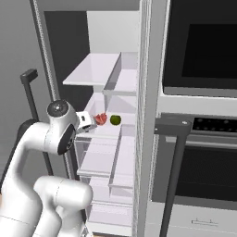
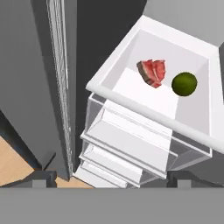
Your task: Place one lime and one steak in each tupperware on the nearby counter, to pack two identical lunches.
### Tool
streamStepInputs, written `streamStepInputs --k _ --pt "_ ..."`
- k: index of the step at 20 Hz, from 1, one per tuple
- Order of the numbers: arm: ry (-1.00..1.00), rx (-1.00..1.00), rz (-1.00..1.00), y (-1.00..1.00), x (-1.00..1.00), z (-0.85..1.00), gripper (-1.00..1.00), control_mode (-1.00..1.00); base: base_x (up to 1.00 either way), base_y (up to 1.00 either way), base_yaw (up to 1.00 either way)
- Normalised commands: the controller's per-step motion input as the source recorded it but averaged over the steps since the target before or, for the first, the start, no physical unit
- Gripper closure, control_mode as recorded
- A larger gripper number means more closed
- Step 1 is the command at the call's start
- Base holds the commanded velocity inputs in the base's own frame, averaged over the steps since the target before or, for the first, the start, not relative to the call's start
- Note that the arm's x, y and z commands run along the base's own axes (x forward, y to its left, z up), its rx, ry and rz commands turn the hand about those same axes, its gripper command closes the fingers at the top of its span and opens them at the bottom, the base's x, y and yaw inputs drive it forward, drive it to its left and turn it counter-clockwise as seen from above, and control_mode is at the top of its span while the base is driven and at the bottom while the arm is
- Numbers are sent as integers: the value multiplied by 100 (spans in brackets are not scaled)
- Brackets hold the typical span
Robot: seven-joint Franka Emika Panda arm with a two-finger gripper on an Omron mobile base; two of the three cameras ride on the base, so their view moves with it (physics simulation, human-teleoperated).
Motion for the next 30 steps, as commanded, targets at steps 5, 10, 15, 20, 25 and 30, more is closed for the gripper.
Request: streamStepInputs --k 5,10,15,20,25,30 --pt "0 24 -32 -39 58 0 -100 -100 0 0 0" --pt "0 15 -17 -15 47 -15 -100 -100 0 0 0" --pt "0 0 -4 7 64 -27 -100 -100 0 0 0" --pt "1 0 0 9 58 -35 -100 -100 0 0 0" --pt "11 0 0 9 64 -27 -100 -100 0 0 0" --pt "6 0 0 0 61 -3 -100 -100 0 0 0"
